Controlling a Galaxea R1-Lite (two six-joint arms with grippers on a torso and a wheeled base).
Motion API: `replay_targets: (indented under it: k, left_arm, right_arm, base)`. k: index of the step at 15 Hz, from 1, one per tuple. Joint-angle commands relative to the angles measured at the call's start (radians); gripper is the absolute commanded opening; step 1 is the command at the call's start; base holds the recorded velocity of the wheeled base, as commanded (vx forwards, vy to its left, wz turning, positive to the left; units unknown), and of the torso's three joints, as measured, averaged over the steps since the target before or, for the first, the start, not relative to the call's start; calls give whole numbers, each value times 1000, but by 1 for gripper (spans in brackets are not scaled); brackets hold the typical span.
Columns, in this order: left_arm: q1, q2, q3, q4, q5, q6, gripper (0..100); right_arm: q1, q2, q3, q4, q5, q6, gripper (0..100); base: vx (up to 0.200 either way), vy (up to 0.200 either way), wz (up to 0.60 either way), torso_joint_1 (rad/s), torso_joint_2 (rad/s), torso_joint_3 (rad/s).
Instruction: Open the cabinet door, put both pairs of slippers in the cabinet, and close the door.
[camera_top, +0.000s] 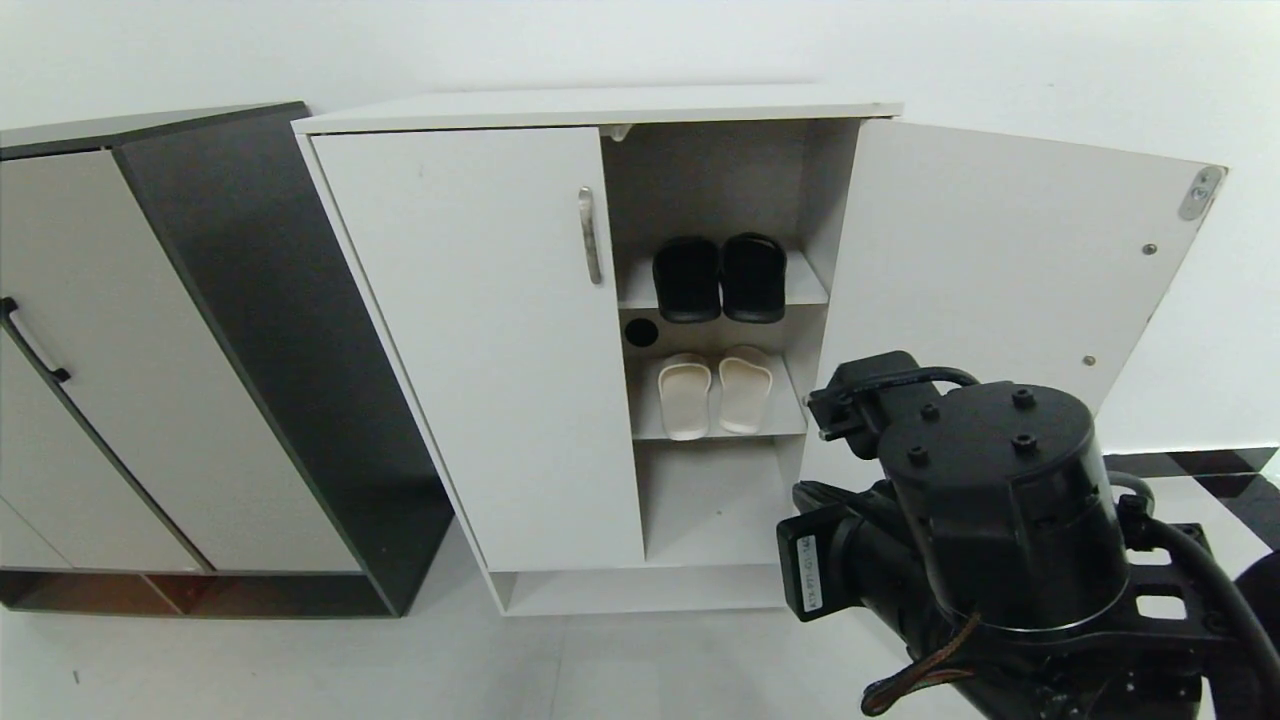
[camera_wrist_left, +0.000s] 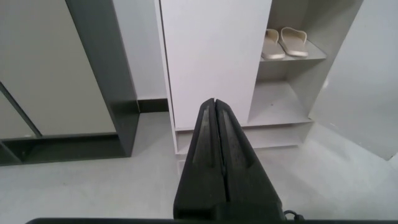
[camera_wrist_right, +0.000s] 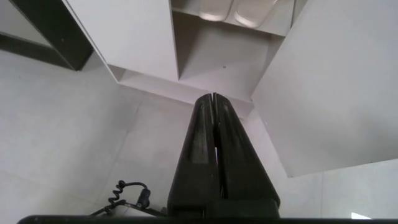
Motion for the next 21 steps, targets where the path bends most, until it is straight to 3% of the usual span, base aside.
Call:
replay_targets:
  k: [1,4,8,21]
  left_arm:
    - [1,0,0,0,0,0,0]
    - [1,0,0,0,0,0,0]
    - [1,0,0,0,0,0,0]
    - [1,0,0,0,0,0,0]
  right_arm:
    - [1,1,1,0,-1,0,0]
    - [-8,-2,12,0,-1,1,0]
    - [-10,-2,12,0,-1,0,0]
    - [-10,-2,14,0,-1,0,0]
  base:
    - [0,0,0,0,0,0]
    - [0,0,0,0,0,0]
    - [0,0,0,24,-198,-299]
    - [0,0,0,119,-487,-337]
